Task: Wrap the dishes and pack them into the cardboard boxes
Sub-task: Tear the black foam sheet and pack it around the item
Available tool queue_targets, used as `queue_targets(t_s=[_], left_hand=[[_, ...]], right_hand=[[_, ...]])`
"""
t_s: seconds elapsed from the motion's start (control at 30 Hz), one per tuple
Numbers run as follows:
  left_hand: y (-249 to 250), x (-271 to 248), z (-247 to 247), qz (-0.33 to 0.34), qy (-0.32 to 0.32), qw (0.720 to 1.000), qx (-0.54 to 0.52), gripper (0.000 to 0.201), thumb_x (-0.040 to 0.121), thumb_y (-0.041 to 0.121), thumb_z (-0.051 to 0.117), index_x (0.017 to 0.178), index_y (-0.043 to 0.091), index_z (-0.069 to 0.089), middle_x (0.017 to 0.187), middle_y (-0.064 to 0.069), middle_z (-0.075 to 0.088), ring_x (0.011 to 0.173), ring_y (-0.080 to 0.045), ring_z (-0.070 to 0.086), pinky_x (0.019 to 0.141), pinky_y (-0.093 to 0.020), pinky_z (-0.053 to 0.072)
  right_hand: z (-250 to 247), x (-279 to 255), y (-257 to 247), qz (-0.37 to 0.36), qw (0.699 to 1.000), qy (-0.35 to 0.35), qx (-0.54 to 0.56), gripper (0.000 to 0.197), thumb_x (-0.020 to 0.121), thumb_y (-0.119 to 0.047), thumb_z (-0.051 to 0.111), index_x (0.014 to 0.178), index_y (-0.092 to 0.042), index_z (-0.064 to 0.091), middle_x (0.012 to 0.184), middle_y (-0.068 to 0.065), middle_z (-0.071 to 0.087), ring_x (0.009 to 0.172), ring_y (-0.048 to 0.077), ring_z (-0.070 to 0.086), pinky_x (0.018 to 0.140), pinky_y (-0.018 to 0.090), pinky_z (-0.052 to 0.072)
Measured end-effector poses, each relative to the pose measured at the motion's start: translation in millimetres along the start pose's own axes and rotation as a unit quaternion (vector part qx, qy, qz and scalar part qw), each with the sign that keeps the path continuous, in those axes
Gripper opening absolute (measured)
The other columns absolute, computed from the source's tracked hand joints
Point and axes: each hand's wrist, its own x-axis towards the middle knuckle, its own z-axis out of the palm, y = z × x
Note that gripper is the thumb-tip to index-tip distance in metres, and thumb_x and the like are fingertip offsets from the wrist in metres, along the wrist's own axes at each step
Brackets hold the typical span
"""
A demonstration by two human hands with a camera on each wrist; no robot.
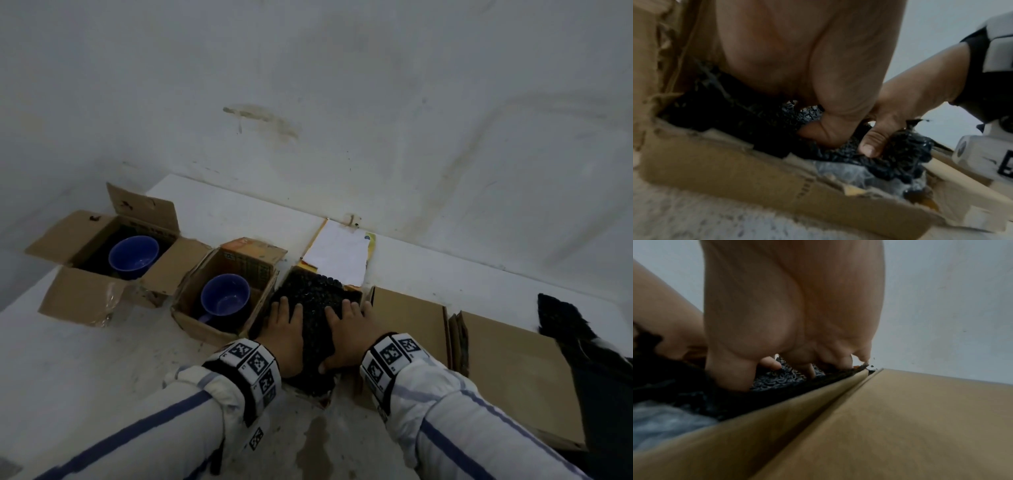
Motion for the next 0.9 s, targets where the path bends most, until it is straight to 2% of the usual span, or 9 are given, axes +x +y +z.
queue_targets(t_s=[0.13,0.3,0.43,0.5,0.6,0.73,0.9], left_hand=[[-3,11,3,-0.001,-0.026,0.999,-0.022,0.106,0.085,0.033,0.064,0.148,0.015,-0.019,0.153,-0.012,-0.028,0.144,-0.032,-0.017,0.118,-0.050,0.013],[-11,19,14,0.019,0.004,0.998,-0.058,0.105,0.083,0.039,0.064,0.149,0.018,-0.015,0.152,-0.011,-0.031,0.144,-0.033,-0.019,0.119,-0.047,0.007],[-13,12,15,0.045,0.021,0.995,-0.087,0.100,0.086,0.032,0.062,0.149,0.018,-0.014,0.152,-0.010,-0.032,0.144,-0.031,-0.019,0.120,-0.042,0.005],[-13,9,14,0.049,0.025,0.995,-0.080,0.098,0.087,0.030,0.061,0.149,0.016,-0.014,0.153,-0.012,-0.030,0.144,-0.030,-0.019,0.120,-0.041,0.004],[-13,5,11,0.053,0.023,0.996,-0.061,0.097,0.087,0.024,0.061,0.149,0.013,-0.012,0.154,-0.012,-0.027,0.144,-0.030,-0.020,0.120,-0.041,0.004],[-12,-2,7,0.054,0.029,0.998,-0.013,0.095,0.088,0.019,0.060,0.150,0.012,-0.011,0.154,-0.012,-0.026,0.144,-0.030,-0.020,0.120,-0.040,0.006],[-17,-2,3,0.030,-0.063,0.997,-0.023,0.105,0.086,0.021,0.065,0.148,0.015,-0.019,0.153,-0.009,-0.032,0.144,-0.029,-0.020,0.120,-0.044,0.010]], right_hand=[[-8,10,1,-0.003,0.999,-0.033,-0.028,0.119,0.069,-0.074,0.060,0.151,-0.015,-0.004,0.157,0.020,0.002,0.145,0.036,0.006,0.117,0.052,-0.002],[-5,13,1,0.001,0.999,-0.033,-0.036,0.118,0.069,-0.076,0.057,0.151,-0.019,-0.005,0.158,0.017,0.000,0.146,0.033,0.006,0.117,0.052,-0.003],[-9,5,6,-0.010,1.000,-0.021,-0.012,0.112,0.073,-0.073,0.055,0.151,-0.018,-0.004,0.158,0.017,-0.008,0.146,0.033,-0.003,0.115,0.054,-0.005],[-14,0,5,-0.019,1.000,-0.022,-0.001,0.114,0.073,-0.073,0.055,0.151,-0.015,-0.003,0.158,0.017,-0.006,0.146,0.034,-0.001,0.116,0.055,-0.005],[-12,-8,-4,-0.017,0.998,-0.040,-0.039,0.121,0.067,-0.077,0.057,0.151,-0.012,0.000,0.157,0.019,0.001,0.145,0.036,0.006,0.116,0.056,-0.004],[-2,-9,-18,0.010,0.995,-0.055,-0.081,0.125,0.067,-0.077,0.057,0.151,-0.011,-0.008,0.157,0.020,-0.006,0.146,0.036,0.000,0.116,0.055,-0.007],[5,-4,-28,0.022,0.996,-0.048,-0.075,0.121,0.072,-0.068,0.062,0.150,-0.012,-0.011,0.155,0.026,-0.011,0.144,0.042,-0.004,0.116,0.054,-0.007]])
